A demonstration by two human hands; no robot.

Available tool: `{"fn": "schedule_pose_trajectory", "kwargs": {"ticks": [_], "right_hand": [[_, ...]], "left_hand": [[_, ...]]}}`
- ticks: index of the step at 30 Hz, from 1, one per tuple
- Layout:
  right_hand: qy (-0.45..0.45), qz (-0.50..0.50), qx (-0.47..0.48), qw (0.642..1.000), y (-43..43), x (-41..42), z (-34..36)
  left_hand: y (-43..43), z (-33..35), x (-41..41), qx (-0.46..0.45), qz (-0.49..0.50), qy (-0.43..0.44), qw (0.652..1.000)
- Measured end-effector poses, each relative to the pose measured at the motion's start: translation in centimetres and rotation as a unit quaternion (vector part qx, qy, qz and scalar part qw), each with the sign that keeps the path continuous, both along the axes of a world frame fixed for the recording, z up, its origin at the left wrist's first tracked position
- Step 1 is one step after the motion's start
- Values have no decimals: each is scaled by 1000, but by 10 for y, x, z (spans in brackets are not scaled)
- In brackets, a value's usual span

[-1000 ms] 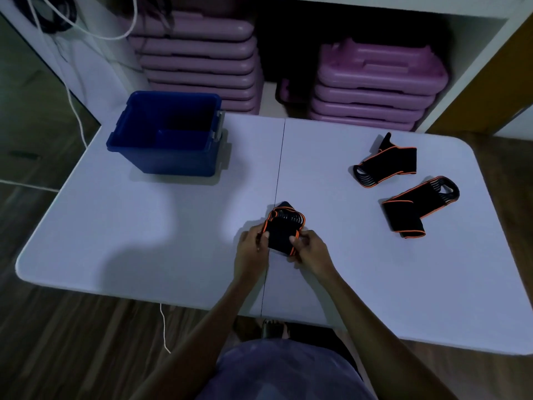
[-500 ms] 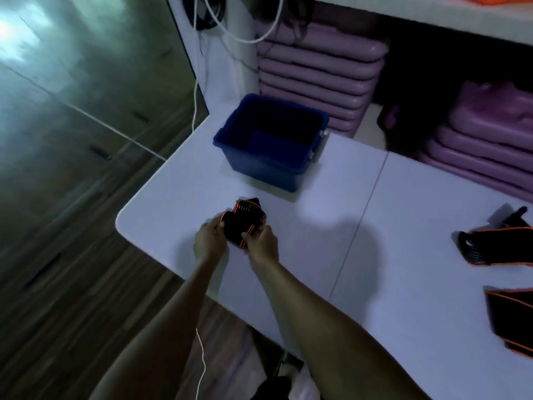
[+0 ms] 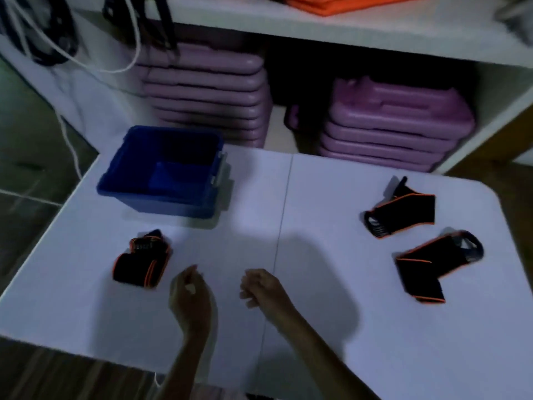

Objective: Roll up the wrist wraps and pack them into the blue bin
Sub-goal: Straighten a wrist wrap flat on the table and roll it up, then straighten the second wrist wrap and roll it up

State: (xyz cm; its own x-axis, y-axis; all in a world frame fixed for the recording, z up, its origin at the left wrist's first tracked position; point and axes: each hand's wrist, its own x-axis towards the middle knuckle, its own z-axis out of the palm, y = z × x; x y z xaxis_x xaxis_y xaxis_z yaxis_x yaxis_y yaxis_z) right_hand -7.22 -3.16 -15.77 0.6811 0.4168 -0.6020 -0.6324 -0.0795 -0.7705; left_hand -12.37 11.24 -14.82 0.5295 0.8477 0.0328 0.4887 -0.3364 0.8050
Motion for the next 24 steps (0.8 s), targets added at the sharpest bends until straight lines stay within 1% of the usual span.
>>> {"fn": "schedule_pose_trajectory", "kwargs": {"ticks": [1,4,5,6,8,10,11,12,13,14,15,16,17,19,21,23,24], "right_hand": [[-6,-39,-7,999,-28,6,3],[-19,-177,-29,984,-107,25,15],[-39,-215,-46,975,-131,32,17],[-81,-237,-77,965,-153,39,20],[-182,-219,-172,943,-193,55,20],[-264,-174,-277,907,-227,76,22],[-325,-141,-345,869,-242,88,24],[-400,-97,-424,806,-255,102,25],[-469,-47,-498,728,-268,117,24],[-525,-10,-548,651,-279,131,25],[-564,21,-575,593,-288,143,23],[-595,52,-587,547,-295,155,22],[-616,86,-591,514,-301,165,20],[-651,145,-579,469,-309,182,14],[-672,189,-561,445,-315,197,10],[-683,214,-547,434,-318,208,8],[-690,214,-537,437,-319,211,7]], "left_hand": [[-27,2,13,-14,-58,-1,998],[-102,10,61,-86,-179,-12,980],[-124,13,78,-102,-223,-18,969],[-145,13,94,-113,-271,-27,955],[-181,14,124,-138,-371,-29,918],[-209,13,153,-147,-432,15,890],[-219,11,168,-144,-451,40,880],[-228,9,182,-135,-473,58,869],[-235,8,195,-110,-503,70,854],[-240,6,207,-77,-539,78,835],[-244,5,217,-41,-568,93,816],[-247,4,225,-7,-585,114,803],[-248,3,229,25,-594,137,792],[-251,1,234,92,-608,153,773],[-251,-7,237,140,-617,126,764],[-248,-12,242,136,-605,99,779],[-246,-13,244,123,-593,93,790]]}}
